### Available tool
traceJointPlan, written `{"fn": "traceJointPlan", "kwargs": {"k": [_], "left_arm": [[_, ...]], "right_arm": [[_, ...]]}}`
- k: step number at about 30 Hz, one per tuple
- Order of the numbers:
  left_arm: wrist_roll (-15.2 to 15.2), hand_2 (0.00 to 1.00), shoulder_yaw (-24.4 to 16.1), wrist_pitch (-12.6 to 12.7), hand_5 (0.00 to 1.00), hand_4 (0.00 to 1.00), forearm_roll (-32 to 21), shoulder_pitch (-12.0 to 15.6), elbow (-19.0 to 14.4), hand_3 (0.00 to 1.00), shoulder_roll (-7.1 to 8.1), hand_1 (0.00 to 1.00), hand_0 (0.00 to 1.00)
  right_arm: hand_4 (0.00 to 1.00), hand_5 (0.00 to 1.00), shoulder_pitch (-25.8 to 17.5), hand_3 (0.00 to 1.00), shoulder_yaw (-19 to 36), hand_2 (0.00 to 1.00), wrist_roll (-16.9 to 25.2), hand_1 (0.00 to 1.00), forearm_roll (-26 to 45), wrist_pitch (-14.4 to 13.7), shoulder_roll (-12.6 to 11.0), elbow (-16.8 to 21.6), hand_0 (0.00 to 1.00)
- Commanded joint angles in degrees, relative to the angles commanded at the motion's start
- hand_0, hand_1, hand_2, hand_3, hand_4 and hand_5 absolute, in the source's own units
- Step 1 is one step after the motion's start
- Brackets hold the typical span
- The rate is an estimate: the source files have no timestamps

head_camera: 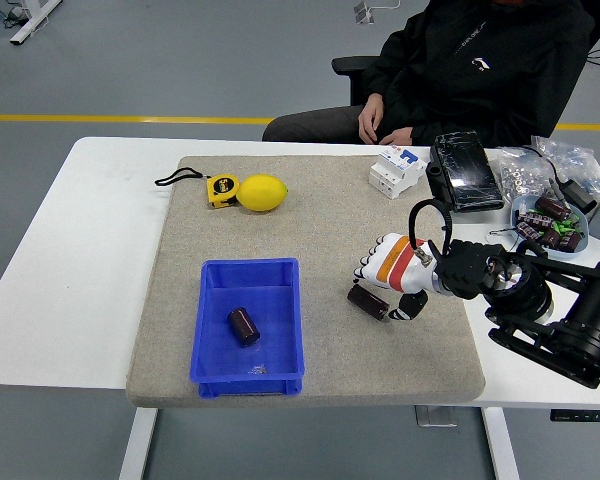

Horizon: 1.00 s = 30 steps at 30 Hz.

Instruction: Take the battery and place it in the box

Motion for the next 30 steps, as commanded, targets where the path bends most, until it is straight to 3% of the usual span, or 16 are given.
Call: {"fn": "traceJointPlan", "kwargs": {"k": [27,28,30], "left_arm": [[0.19,0.66,0.11,-0.08,0.535,0.628,0.04,0.39,-0.09,0.584,-0.02,0.703,0.723],[0.19,0.661,0.04,-0.08,0.539,0.63,0.08,0.43,-0.09,0.583,-0.03,0.703,0.722],[0.19,0.661,-0.01,-0.06,0.539,0.63,0.13,0.42,-0.09,0.583,-0.04,0.703,0.722]], "right_arm": [[0.823,0.236,-0.59,0.853,-0.52,0.853,1.03,0.784,-0.33,-1.93,0.64,-0.29,0.813],[0.812,0.245,-0.66,0.841,-0.57,0.795,1.2,0.721,-0.09,-2.32,0.66,-0.32,0.743],[0.812,0.245,-0.69,0.841,-0.58,0.795,1.33,0.721,-0.05,-2.72,0.66,-0.38,0.743]]}}
